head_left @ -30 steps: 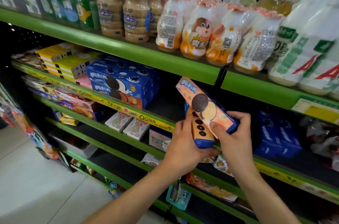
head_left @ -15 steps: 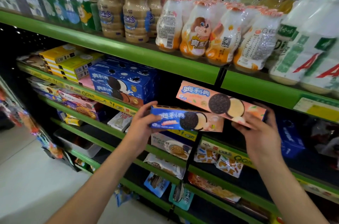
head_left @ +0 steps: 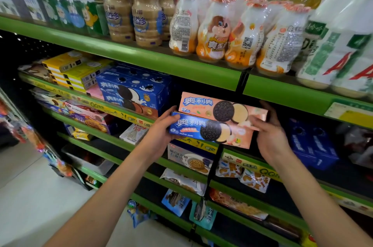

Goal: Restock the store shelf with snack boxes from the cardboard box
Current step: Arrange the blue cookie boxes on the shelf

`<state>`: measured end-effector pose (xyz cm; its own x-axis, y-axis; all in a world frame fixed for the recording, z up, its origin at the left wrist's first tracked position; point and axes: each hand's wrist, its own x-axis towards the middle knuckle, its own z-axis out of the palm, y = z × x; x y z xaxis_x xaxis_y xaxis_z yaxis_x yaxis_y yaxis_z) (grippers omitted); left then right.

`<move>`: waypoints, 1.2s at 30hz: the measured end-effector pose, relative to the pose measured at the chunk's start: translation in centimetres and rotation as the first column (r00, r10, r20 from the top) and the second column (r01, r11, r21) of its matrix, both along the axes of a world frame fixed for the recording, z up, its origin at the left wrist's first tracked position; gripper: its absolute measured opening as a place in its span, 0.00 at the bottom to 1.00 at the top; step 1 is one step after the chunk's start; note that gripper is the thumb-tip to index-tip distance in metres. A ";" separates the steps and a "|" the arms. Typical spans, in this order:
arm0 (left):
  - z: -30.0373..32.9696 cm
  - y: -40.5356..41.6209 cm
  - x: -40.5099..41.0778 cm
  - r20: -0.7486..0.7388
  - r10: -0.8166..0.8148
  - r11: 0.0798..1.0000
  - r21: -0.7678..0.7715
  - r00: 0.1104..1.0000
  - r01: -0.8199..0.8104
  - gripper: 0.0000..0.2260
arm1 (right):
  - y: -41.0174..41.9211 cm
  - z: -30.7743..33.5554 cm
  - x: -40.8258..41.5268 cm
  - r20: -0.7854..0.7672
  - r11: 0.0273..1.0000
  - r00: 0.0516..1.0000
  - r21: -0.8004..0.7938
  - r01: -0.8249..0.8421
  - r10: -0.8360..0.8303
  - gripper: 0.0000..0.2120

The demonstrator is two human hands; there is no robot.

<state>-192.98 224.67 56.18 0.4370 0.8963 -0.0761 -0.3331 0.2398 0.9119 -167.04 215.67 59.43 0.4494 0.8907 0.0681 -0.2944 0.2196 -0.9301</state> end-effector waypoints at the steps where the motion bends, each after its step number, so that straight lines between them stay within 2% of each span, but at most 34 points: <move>1: 0.0 0.0 0.1 -0.024 -0.001 1.000 0.014 1.000 0.001 0.26 | 0.0 -0.1 0.1 0.015 1.000 1.000 -0.015 -0.017 0.017 0.27; 4: -0.1 0.2 0.4 -0.110 -0.003 0.998 0.060 0.994 0.010 0.28 | 0.0 -0.4 0.4 -0.003 0.995 0.996 -0.038 -0.094 0.093 0.29; 7: -0.1 0.5 0.8 -0.183 0.027 0.997 0.080 0.983 -0.012 0.30 | 0.1 -0.8 0.7 -0.075 0.995 0.992 -0.025 -0.102 0.099 0.30; 11: -0.3 1.4 1.1 -0.210 0.058 0.994 0.102 0.976 -0.037 0.35 | 0.2 -1.1 0.8 -0.137 0.992 0.983 -0.019 -0.128 0.124 0.33; 12: -0.3 1.6 1.1 -0.207 0.055 0.994 0.102 0.977 -0.034 0.34 | 0.2 -1.1 0.9 -0.139 0.991 0.982 -0.022 -0.133 0.129 0.33; 16: -0.5 2.7 1.6 -0.258 0.058 0.991 0.134 0.965 -0.023 0.21 | 0.3 -1.4 1.0 -0.119 0.988 0.983 -0.036 -0.148 0.142 0.32; 20: -0.6 3.0 2.5 -0.301 0.057 0.989 0.149 0.952 -0.012 0.27 | 0.4 -1.9 0.9 -0.070 0.986 0.985 -0.036 -0.163 0.160 0.32; 24: -0.1 3.2 2.9 -0.332 0.082 0.982 0.187 0.940 -0.019 0.28 | 0.5 -2.4 1.0 -0.044 0.990 0.990 -0.030 -0.139 0.137 0.31; 28: 0.2 3.6 3.3 -0.330 0.092 0.973 0.228 0.940 -0.015 0.26 | 0.8 -3.0 0.4 0.132 0.997 0.989 -0.062 -0.054 0.062 0.34; 32: -0.1 3.7 3.5 -0.317 0.112 0.980 0.191 0.942 -0.052 0.22 | 1.2 -3.4 -0.1 0.350 0.984 0.936 -0.144 0.104 -0.048 0.30; 36: -0.3 3.6 3.5 -0.331 0.125 0.986 0.145 0.935 -0.080 0.25 | 1.4 -3.9 0.2 0.446 0.968 0.886 -0.140 0.210 -0.127 0.29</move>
